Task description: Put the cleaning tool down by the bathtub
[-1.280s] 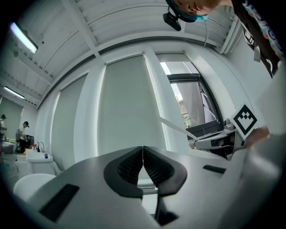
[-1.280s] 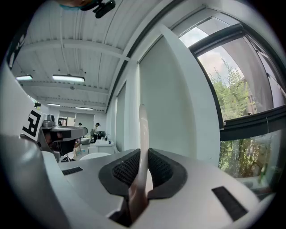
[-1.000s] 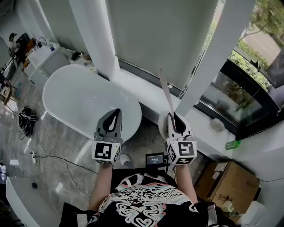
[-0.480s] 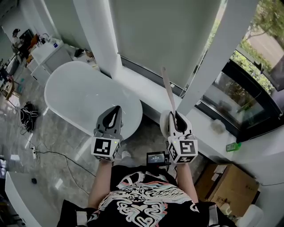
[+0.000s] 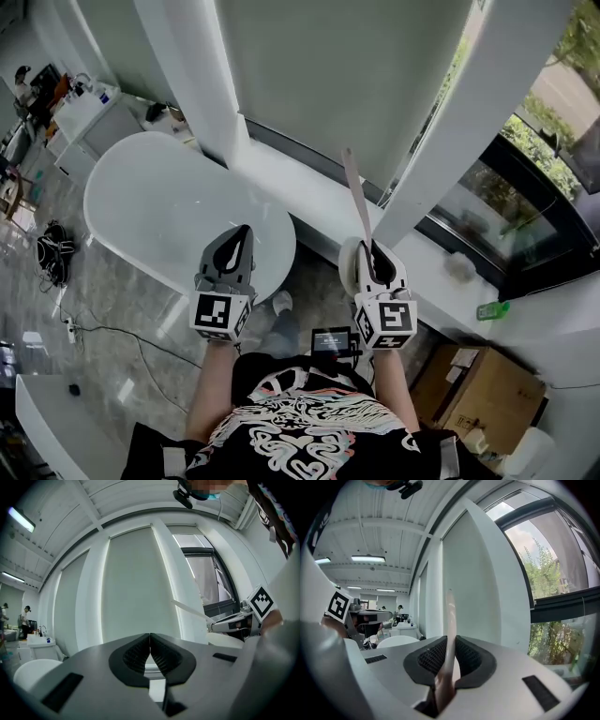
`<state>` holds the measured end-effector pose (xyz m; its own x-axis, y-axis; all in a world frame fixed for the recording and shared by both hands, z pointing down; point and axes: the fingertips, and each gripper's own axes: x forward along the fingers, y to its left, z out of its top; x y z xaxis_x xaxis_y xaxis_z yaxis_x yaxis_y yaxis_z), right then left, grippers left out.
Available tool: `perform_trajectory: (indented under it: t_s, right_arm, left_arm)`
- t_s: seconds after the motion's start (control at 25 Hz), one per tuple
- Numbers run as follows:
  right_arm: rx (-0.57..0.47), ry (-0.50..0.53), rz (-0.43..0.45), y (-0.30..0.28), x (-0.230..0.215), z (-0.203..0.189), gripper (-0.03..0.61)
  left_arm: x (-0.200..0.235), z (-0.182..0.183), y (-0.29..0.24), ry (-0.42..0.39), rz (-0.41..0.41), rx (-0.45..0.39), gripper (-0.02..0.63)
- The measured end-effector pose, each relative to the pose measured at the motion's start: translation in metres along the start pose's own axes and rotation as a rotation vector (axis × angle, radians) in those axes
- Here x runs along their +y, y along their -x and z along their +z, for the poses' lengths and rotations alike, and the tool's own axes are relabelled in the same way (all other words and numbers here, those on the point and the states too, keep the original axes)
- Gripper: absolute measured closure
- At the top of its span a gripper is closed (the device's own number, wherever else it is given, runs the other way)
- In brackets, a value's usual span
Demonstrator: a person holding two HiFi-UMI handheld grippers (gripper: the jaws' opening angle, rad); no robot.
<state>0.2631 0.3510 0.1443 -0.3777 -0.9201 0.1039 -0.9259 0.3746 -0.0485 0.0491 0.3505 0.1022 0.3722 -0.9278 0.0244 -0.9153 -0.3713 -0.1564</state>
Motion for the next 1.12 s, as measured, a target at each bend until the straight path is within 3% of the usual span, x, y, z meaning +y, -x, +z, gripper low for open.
perform_trajectory:
  t_s: [0.6,1.12]
  right_arm:
    - [0.065,0.032,-0.049,-0.166,-0.028,0.007,0.510]
    - [0.121,0.054,-0.035,-0.292,-0.005,0.005,0.510]
  left_arm:
    - [0.106,-0.032,-0.149,0.018,-0.002,0.009,0.597]
    - [0.203,-0.055,-0.229,0.062,-0.008,0.016,0.597]
